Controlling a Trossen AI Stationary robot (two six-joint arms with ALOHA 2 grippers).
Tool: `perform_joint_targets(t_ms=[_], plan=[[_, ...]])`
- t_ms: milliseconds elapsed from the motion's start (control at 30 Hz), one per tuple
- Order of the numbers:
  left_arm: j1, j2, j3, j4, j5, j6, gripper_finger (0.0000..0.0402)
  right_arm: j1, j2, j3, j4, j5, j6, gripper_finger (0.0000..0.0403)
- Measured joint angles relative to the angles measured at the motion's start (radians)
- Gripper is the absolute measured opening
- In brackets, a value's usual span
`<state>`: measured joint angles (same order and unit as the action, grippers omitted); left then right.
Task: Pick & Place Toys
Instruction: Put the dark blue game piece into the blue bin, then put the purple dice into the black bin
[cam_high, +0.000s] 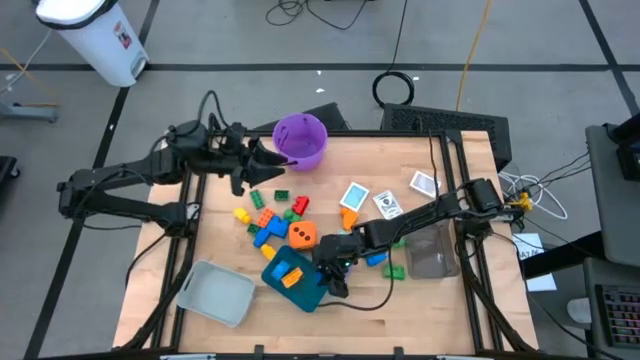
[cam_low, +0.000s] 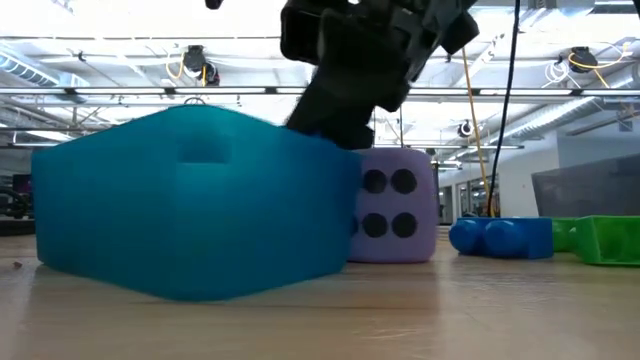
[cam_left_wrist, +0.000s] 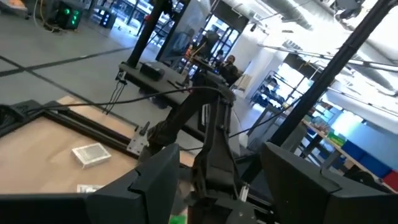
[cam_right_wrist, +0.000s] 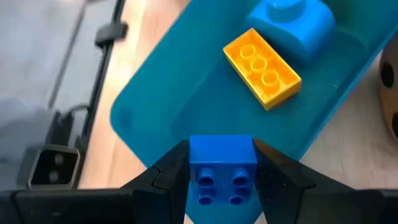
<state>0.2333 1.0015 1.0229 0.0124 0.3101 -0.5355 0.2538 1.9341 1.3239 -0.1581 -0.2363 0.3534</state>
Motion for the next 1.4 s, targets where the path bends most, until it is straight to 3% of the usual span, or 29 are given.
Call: perform_joint_targets(t_ms=[433,800,1267,1400], plan=[[0.0,0.0,0.0,-0.029,0.002,-0.009,0.0232,-0.003,-0.032,-0.003,-0.2,0.035,-0.071,0.014],[0.0,0.001,0.0,-0.039,-0.005,-0.017,0.0232,-0.031,-0.091,-0.009,-0.211,0.053,-0.085,0.0206],[-0.061,0.001,0.0,0.012,-0.005,-0.05,0.0232,-0.109,-0.2,-0.007,0.163,0.051,0.079,0.0207],[-0.099,0.0,0.0,0.024,-0.015,-0.054,0.0232,-0.12,-0.233,-0.006,0.2,0.05,0.079,0.0207]])
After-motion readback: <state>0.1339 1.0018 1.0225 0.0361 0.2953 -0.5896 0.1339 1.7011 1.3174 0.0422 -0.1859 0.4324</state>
